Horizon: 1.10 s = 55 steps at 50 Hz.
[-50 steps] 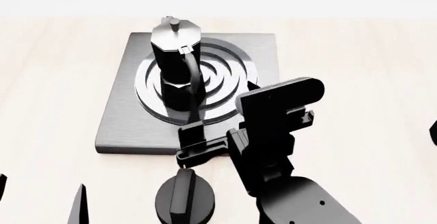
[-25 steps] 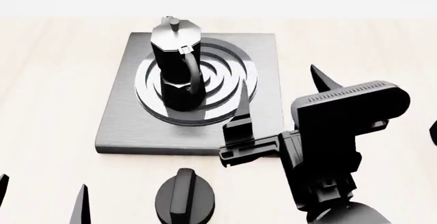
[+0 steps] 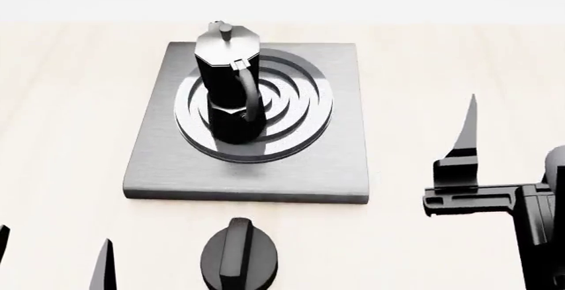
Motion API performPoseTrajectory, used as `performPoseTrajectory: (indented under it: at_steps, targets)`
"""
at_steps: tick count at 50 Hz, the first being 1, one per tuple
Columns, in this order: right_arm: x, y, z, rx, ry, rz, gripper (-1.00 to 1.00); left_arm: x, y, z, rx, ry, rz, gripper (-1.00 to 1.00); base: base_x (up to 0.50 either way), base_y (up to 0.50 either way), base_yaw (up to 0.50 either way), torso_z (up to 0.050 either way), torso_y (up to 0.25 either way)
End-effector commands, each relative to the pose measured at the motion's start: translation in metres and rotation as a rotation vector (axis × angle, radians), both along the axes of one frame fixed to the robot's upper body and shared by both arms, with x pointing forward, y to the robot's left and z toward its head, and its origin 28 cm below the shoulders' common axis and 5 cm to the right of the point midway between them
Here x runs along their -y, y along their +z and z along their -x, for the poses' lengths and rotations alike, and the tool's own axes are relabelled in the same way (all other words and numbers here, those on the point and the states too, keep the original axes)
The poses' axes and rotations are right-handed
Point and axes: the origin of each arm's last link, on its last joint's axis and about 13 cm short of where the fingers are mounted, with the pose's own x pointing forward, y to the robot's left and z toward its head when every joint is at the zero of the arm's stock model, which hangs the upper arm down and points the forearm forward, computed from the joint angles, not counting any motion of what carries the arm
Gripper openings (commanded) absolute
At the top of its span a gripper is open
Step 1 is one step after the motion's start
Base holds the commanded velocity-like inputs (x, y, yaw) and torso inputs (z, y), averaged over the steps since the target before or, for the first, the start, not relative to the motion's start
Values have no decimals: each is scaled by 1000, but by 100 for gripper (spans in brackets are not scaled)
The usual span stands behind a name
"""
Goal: Put both moka pots on the stove.
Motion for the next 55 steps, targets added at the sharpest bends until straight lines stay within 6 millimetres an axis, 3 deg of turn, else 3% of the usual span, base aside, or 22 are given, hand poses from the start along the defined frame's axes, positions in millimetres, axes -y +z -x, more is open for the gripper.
performPoseTrajectory:
  at_steps: [1,11,26,55]
  targets:
    - [28,9,10,-30,-88,47,100,0,1,0,3,2,1,100,0,0,0,0,0]
    - [56,5,-3,-111,-131,21,100,0,1,0,0,-1,1,100,0,0,0,0,0]
    - [76,-4,-8,-237,-158,41,100,0,-1,0,-2,-2,3,100,0,0,0,0,0]
    - [89,-6,-9,-341,-186,56,100,0,-2,-1,-5,-3,4,100,0,0,0,0,0]
